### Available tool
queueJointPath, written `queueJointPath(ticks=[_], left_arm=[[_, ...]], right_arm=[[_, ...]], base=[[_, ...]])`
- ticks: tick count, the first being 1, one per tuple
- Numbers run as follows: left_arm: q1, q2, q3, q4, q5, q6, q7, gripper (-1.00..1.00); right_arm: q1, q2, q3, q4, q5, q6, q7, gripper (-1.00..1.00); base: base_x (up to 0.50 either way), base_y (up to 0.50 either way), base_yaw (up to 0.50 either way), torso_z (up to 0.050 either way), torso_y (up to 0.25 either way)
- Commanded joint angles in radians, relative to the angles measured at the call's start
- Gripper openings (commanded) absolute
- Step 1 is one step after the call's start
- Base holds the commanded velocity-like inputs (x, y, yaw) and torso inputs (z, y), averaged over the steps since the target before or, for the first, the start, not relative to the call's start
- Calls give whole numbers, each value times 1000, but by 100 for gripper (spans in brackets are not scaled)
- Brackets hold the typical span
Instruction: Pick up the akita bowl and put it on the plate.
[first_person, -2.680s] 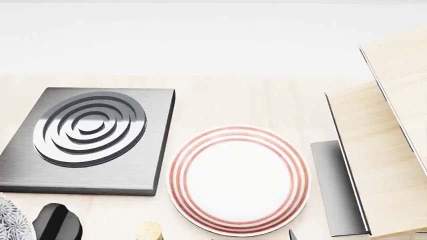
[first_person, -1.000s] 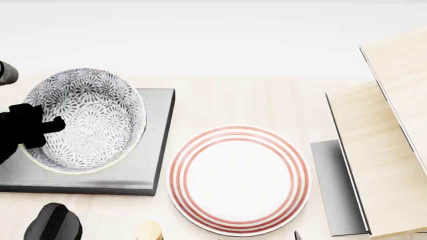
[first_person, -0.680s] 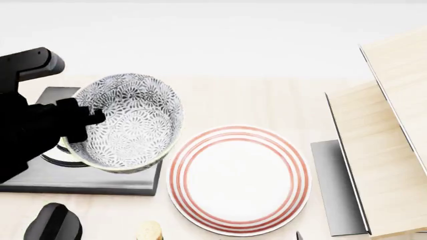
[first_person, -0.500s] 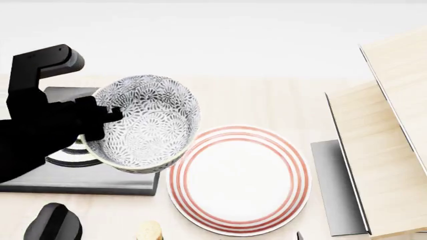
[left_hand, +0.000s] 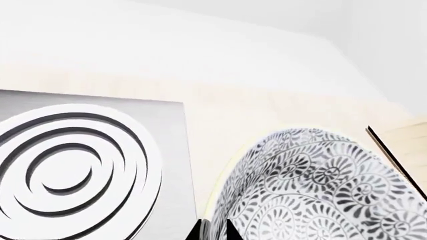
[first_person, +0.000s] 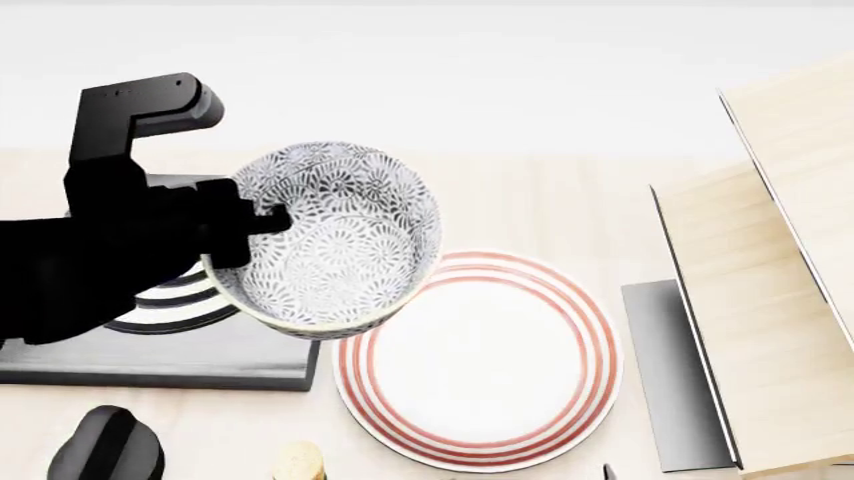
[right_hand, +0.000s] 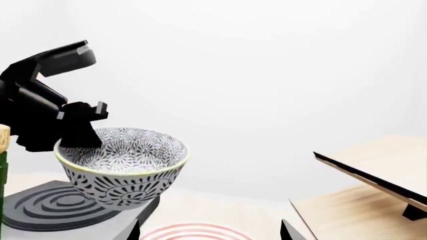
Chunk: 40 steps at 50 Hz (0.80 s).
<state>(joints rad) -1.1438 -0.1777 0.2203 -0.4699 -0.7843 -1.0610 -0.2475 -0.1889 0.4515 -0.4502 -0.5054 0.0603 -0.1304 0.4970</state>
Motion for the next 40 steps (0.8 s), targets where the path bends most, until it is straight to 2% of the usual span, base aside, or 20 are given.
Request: queueJointPath(ticks=[1, 4, 11, 31, 40], left_arm=[[-14, 11, 31, 7, 20, 21, -20, -100], [-16, 10, 35, 8, 15, 17, -12, -100], [-30, 20, 33, -17, 7, 18, -6, -100], [-42, 46, 64, -8, -21, 51, 66, -100], [-82, 86, 92, -92, -7, 88, 91, -100]], right_arm=[[0, 3, 2, 6, 5, -5, 3, 100], [0, 3, 1, 7, 5, -6, 3, 100], [1, 3, -3, 13, 6, -11, 3, 100], [-1, 8, -5, 10, 7, -11, 7, 100], [-4, 9, -6, 9, 5, -13, 10, 100]], base=[[0, 0, 0, 0, 10], [0, 0, 0, 0, 0], [0, 0, 0, 0, -203], [0, 0, 0, 0, -1], [0, 0, 0, 0, 0]])
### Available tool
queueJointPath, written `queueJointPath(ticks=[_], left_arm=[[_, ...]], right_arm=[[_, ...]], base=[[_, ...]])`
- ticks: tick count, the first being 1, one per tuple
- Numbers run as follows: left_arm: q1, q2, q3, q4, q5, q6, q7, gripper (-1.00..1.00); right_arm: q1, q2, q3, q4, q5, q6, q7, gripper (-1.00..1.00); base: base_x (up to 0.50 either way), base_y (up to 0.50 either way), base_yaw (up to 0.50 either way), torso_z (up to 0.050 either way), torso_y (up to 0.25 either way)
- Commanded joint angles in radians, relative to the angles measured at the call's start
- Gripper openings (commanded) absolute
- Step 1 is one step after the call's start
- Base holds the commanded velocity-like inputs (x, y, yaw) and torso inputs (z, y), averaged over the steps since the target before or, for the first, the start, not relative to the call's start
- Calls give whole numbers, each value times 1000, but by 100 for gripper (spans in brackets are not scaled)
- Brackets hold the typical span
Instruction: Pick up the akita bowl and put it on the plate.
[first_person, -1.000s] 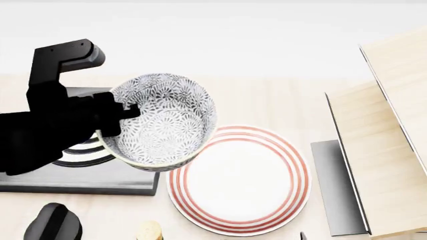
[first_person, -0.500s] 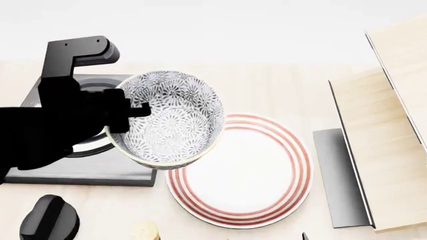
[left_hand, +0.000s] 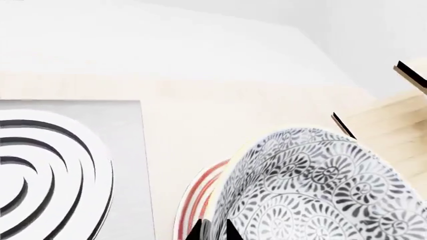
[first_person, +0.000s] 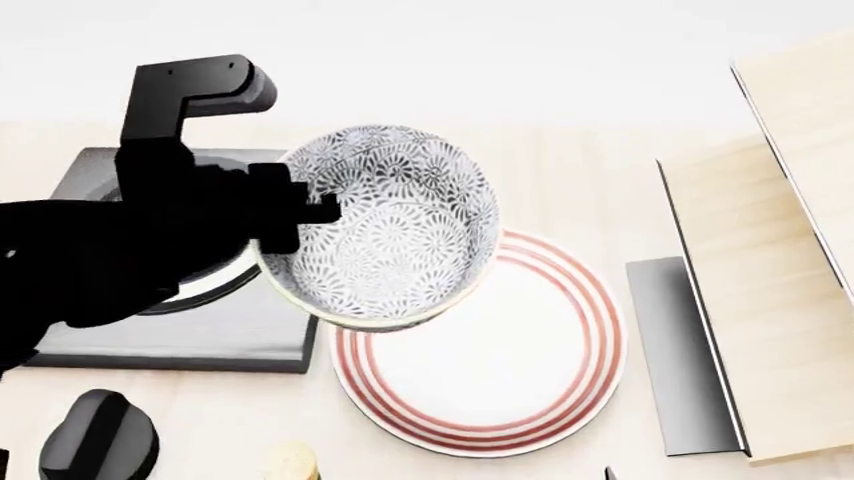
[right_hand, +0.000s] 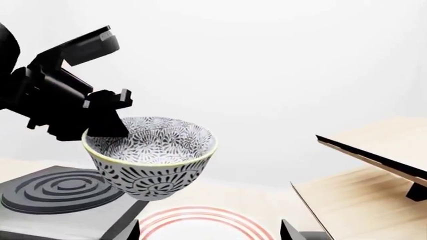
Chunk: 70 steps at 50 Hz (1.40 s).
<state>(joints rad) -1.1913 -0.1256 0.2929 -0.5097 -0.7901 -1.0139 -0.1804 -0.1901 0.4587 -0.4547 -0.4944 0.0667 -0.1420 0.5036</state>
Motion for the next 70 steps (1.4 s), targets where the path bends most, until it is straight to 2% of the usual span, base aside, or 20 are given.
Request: queueJointPath(ticks=[1, 12, 18, 20, 21, 22, 24, 28, 34, 38, 42, 44, 46, 47, 48, 50, 62, 70], left_arm=[[-42, 42, 53, -62, 25, 51, 24, -100], [-109, 99, 76, -258, 22, 112, 109, -100], [-131, 114, 94, -296, 0, 138, 138, -100], [-130, 119, 114, -291, 1, 159, 111, -100], [-139, 120, 131, -306, -13, 150, 142, -100], [-140, 123, 154, -321, -12, 185, 91, -100], [-163, 124, 183, -378, -70, 197, 131, -100], [-203, 125, 341, -484, -187, 283, 154, -100], [-265, 125, 591, -619, -465, 375, 192, -100], [-284, 125, 781, -651, -645, 430, 198, -100], [-303, 125, 914, -674, -799, 471, 218, -100], [-307, 125, 982, -669, -851, 494, 204, -100], [-307, 125, 1043, -668, -898, 533, 139, -100], [-312, 125, 1078, -666, -924, 510, 192, -100], [-309, 125, 1100, -665, -942, 554, 151, -100], [-318, 125, 1120, -680, -1010, 537, 216, -100], [-324, 125, 1233, -715, -1226, 634, 225, -100], [-326, 125, 1306, -693, -1309, 667, 221, -100]], right_arm=[[-3, 2, -2, -2, -3, -1, 4, 100], [-3, 6, 1, -4, 5, -1, 6, 100], [2, 5, -5, -6, 0, 9, 6, 100], [4, 4, -5, -3, 2, 10, 6, 100], [3, 5, -5, -4, 2, 8, 6, 100], [2, 5, -6, -3, 0, 6, 6, 100], [3, 5, -5, -1, 2, 6, 6, 100], [6, 3, -9, 5, 1, 5, 5, 100], [10, 1, -15, 5, -3, 11, 5, 100], [12, 2, -16, 7, -1, 12, 4, 100], [15, 1, -19, 9, 0, 14, 2, 100], [14, 1, -21, 9, -1, 13, 2, 100], [16, 1, -19, 12, 2, 14, 3, 100], [13, 3, -19, 10, 2, 12, 4, 100], [11, 4, -20, 9, -1, 11, 4, 100], [13, 4, -19, 8, 2, 13, 4, 100], [16, 1, -27, 19, -1, 9, 4, 100], [14, 5, -26, 17, 5, 5, 4, 100]], base=[[0, 0, 0, 0, -98], [0, 0, 0, 0, -58], [0, 0, 0, 0, 0], [0, 0, 0, 0, 0], [0, 0, 0, 0, 0], [0, 0, 0, 0, -250], [0, 0, 0, 0, -250], [0, 0, 0, 0, -56], [0, 0, 0, 0, 0], [0, 0, 0, 0, 0], [0, 0, 0, 0, 0], [0, 0, 0, 0, 0], [0, 0, 0, 0, 0], [0, 0, 0, 0, -98], [0, 0, 0, 0, -129], [0, 0, 0, 0, -54], [0, 0, 0, 0, 0], [0, 0, 0, 0, 0]])
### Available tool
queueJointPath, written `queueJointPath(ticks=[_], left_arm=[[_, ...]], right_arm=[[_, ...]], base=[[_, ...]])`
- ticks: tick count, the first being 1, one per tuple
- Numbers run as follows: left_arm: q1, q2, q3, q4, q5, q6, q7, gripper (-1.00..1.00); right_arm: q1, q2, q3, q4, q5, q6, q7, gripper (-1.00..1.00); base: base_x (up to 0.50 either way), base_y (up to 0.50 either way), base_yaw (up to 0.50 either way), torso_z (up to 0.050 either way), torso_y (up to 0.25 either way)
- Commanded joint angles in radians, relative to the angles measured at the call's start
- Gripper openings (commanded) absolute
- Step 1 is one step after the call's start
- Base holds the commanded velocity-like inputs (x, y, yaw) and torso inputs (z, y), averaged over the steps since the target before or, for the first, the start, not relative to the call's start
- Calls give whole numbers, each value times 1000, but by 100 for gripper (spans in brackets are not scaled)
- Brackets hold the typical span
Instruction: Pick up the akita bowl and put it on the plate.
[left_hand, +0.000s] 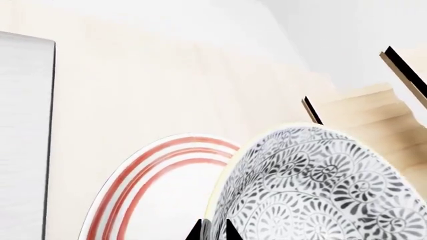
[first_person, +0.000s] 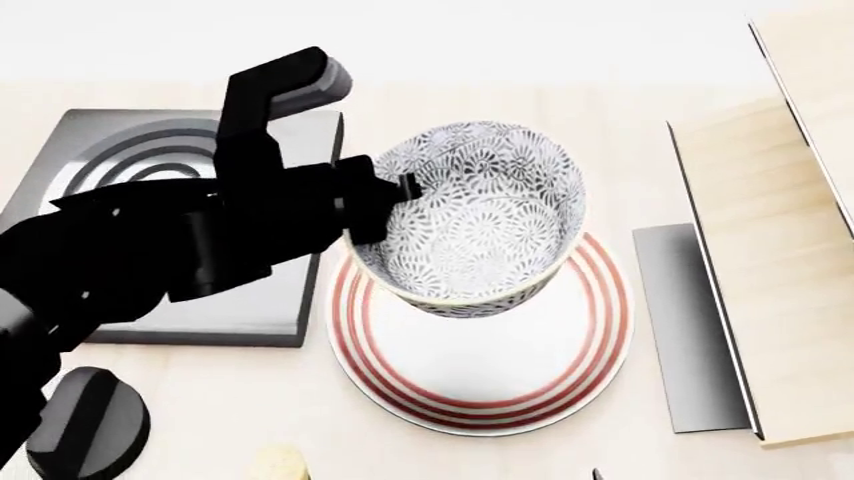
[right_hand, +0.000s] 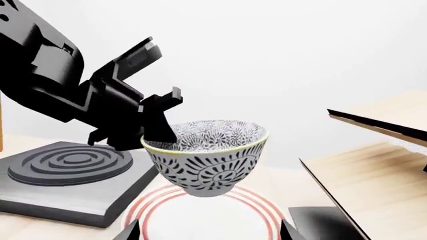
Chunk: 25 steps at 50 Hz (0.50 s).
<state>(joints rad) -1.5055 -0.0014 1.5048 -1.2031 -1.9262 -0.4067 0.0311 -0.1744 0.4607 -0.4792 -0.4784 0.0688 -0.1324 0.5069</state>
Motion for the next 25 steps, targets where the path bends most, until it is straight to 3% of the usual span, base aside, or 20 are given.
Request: queueJointPath(ticks=[1, 5, 11, 15, 25], left_arm=[[-12, 1, 102, 3, -178, 63, 7, -100], [-13, 1, 145, 25, -157, 67, -40, -100], [-1, 1, 135, 20, -173, 68, -30, -100], [-2, 1, 132, 17, -198, 59, 0, -100], [11, 1, 133, 31, -205, 122, -62, -100]], right_arm=[[-1, 3, -1, 2, 3, -5, 1, 100], [-2, 4, -3, 5, 3, -10, 1, 100], [0, 4, -3, 7, 5, -9, 1, 100], [3, 4, -5, 8, 5, -7, 1, 100], [3, 5, -10, 8, 0, -6, 2, 100]], base=[[0, 0, 0, 0, 0], [0, 0, 0, 0, -30], [0, 0, 0, 0, -200], [0, 0, 0, 0, -5], [0, 0, 0, 0, 0]])
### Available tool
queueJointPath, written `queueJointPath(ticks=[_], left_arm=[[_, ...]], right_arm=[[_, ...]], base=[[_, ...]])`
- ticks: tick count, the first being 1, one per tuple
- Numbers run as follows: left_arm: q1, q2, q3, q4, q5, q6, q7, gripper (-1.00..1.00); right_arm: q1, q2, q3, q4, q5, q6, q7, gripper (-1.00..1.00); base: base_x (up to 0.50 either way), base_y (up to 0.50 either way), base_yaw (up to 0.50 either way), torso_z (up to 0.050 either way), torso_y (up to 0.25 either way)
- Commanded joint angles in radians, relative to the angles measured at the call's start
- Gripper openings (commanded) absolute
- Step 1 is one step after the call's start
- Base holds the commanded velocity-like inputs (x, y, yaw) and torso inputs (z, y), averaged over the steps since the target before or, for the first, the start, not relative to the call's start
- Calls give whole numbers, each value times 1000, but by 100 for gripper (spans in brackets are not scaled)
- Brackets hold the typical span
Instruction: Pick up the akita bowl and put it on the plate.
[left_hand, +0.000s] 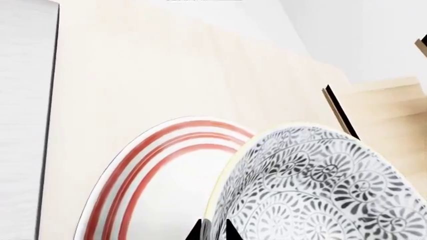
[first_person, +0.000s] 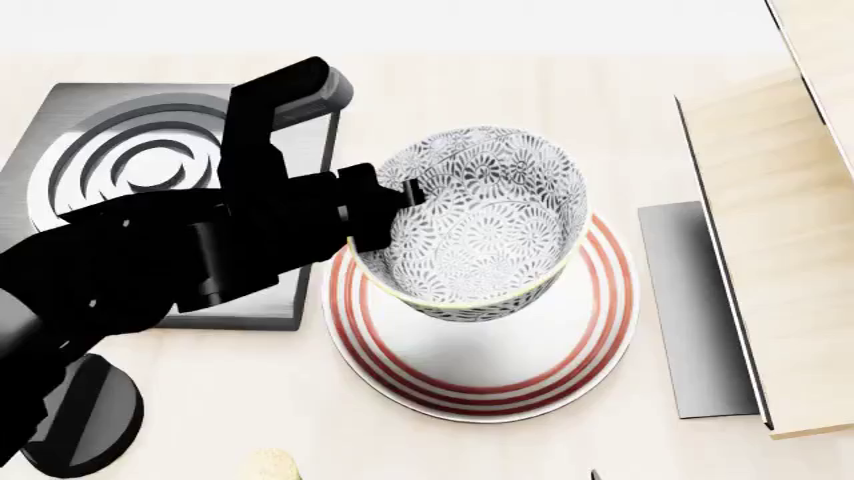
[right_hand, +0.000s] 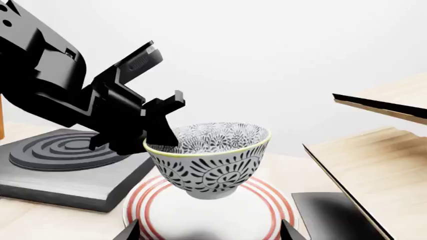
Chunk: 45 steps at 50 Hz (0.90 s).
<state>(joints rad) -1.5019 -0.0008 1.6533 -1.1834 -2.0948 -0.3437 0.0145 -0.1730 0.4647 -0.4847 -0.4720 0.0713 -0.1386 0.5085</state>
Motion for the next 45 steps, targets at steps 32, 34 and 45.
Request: queueJointPath(ticks=[32, 34, 45], left_arm=[[52, 1, -16, 48, -134, 160, -49, -100], [53, 1, -16, 53, -131, 166, -52, -100], [60, 1, -23, 84, -102, 184, -83, -100]], right_arm=[[1, 7, -9, 3, 2, -5, 5, 100], [2, 7, -11, 3, 0, -2, 5, 100], [2, 9, -11, 4, 5, -7, 6, 100]], base=[[0, 0, 0, 0, -41], [0, 0, 0, 0, 0], [0, 0, 0, 0, 0]])
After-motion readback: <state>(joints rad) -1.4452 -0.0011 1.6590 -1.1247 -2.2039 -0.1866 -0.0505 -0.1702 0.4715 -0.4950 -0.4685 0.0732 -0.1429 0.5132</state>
